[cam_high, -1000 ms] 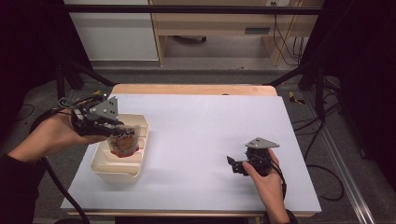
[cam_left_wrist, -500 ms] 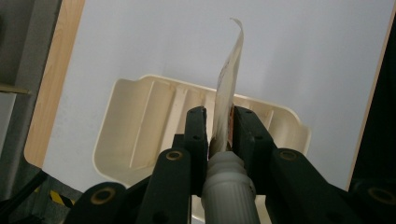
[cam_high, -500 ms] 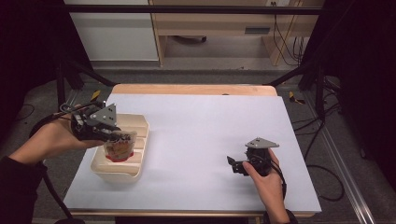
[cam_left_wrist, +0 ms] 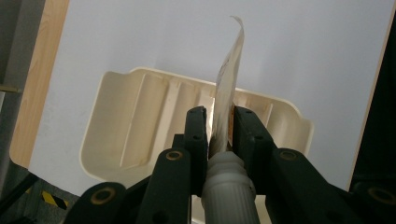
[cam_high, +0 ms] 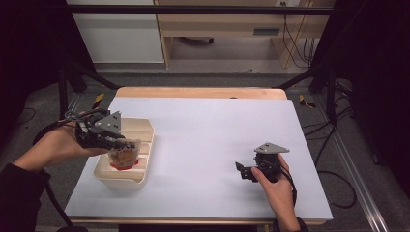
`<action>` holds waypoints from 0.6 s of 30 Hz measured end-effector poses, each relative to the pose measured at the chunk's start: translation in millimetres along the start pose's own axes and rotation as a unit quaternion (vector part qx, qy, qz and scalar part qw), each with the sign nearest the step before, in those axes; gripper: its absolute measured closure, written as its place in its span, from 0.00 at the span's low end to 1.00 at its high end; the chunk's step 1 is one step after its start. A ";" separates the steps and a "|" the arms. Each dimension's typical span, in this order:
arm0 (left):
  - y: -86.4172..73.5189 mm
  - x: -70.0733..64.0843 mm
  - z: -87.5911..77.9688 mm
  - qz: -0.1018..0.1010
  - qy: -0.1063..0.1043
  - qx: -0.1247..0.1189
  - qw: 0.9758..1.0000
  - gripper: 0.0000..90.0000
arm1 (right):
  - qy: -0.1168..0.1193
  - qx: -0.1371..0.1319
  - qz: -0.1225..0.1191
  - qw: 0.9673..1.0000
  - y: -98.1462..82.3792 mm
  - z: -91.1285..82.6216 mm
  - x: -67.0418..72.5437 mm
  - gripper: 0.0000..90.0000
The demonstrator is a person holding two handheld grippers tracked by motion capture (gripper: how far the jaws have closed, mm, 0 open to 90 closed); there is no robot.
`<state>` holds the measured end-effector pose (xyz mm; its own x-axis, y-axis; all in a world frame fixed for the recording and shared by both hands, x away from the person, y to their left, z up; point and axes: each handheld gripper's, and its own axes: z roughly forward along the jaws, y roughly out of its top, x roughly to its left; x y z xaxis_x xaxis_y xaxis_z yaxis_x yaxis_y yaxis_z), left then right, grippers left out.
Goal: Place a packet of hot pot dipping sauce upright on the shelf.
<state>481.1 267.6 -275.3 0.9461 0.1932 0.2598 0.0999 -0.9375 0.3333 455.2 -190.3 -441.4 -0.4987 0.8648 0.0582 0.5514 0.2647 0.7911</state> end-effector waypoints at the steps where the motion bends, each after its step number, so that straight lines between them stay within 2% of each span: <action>1: -0.4 -0.5 0.5 0.000 -0.002 0.000 1.000 0.84 | 0.000 0.000 -0.001 1.000 -0.1 0.2 -0.1 0.09; 11: -7.1 -5.1 8.9 0.000 -0.014 0.002 1.000 0.84 | 0.000 0.001 0.000 1.000 -0.3 0.5 -0.5 0.09; 18: -7.6 -8.4 10.9 0.009 -0.020 -0.003 1.000 0.84 | 0.000 0.002 -0.001 1.000 -0.4 0.7 -0.4 0.09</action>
<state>475.8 270.0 -290.0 0.9594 0.1645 0.2292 0.0812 -0.9390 0.3342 455.7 -190.5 -442.2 -0.5005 0.8638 0.0568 0.5531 0.2686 0.7886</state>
